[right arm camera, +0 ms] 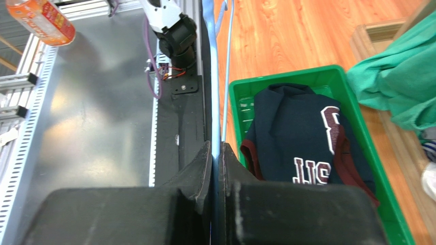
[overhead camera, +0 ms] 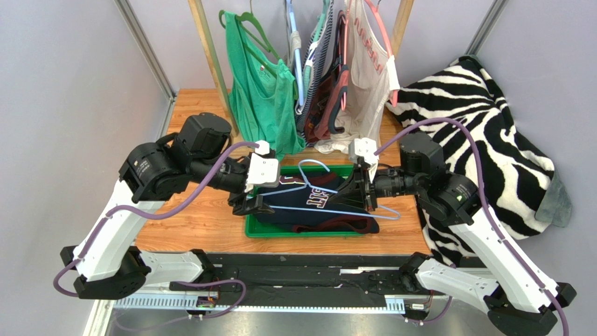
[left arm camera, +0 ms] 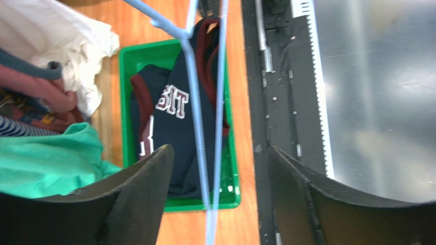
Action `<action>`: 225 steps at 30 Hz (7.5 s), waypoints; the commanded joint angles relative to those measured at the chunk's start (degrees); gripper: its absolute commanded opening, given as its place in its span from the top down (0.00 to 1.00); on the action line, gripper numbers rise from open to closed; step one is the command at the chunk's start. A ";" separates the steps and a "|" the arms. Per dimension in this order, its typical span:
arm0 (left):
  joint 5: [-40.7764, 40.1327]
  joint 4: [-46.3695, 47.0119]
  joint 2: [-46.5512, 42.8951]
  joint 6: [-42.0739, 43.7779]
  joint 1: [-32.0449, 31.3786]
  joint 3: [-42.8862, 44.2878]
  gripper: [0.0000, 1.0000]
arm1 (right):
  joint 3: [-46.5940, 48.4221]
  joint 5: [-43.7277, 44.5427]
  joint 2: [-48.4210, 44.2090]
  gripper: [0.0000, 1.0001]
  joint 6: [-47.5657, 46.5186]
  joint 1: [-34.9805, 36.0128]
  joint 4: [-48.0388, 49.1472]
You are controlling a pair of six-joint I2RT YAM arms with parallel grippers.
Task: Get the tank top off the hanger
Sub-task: Place the hanger at the clothesline, then pick up the hanger from the clothesline.
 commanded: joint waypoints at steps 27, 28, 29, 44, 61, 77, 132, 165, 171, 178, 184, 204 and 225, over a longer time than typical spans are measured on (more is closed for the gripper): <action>-2.23 5.59 -6.11 -2.57 0.10 -0.06 0.44 | 4.92 0.87 -1.37 1.00 -0.97 0.27 1.65; -2.23 5.50 -6.54 -2.14 0.10 -1.20 0.44 | 5.01 0.78 -1.37 1.00 -0.97 0.27 1.82; -2.49 5.67 -6.81 -1.96 0.10 -2.43 0.44 | 5.10 0.78 -1.37 1.00 -0.80 0.27 1.91; -8.39 12.09 -6.37 -4.33 0.10 -7.72 0.38 | 5.62 -0.89 -2.60 1.00 1.05 0.71 3.93; -3.46 3.82 -8.30 -5.38 1.94 -5.96 0.49 | 2.19 8.87 -4.89 1.00 6.84 0.71 23.17; -10.75 7.86 -14.01 -8.10 8.27 -4.11 1.00 | 4.57 21.73 -1.46 0.08 8.17 1.15 24.94; -55.41 26.77 23.94 -27.53 30.69 24.51 1.00 | -1.76 39.62 -6.73 0.05 7.73 1.06 24.32; -46.62 21.05 33.53 -32.63 36.40 28.15 1.00 | -4.75 39.54 -10.08 0.08 9.22 0.97 24.67; -43.55 19.65 30.99 -31.31 36.40 29.01 0.82 | -4.66 40.42 -9.55 0.07 10.01 1.06 24.76; -41.88 21.57 23.27 -29.83 36.31 29.72 0.01 | -5.01 40.95 -9.20 0.05 10.63 1.06 24.15; -38.71 37.09 15.53 -25.61 31.58 26.04 0.01 | -5.62 41.03 -8.93 0.05 12.37 1.06 24.50; -58.74 49.26 38.45 -20.93 13.37 43.00 0.01 | -8.61 43.32 -11.57 0.05 15.55 1.06 22.48; -57.78 45.40 42.58 -30.87 18.65 40.01 0.02 | -9.32 42.70 -12.01 0.06 16.34 0.97 22.12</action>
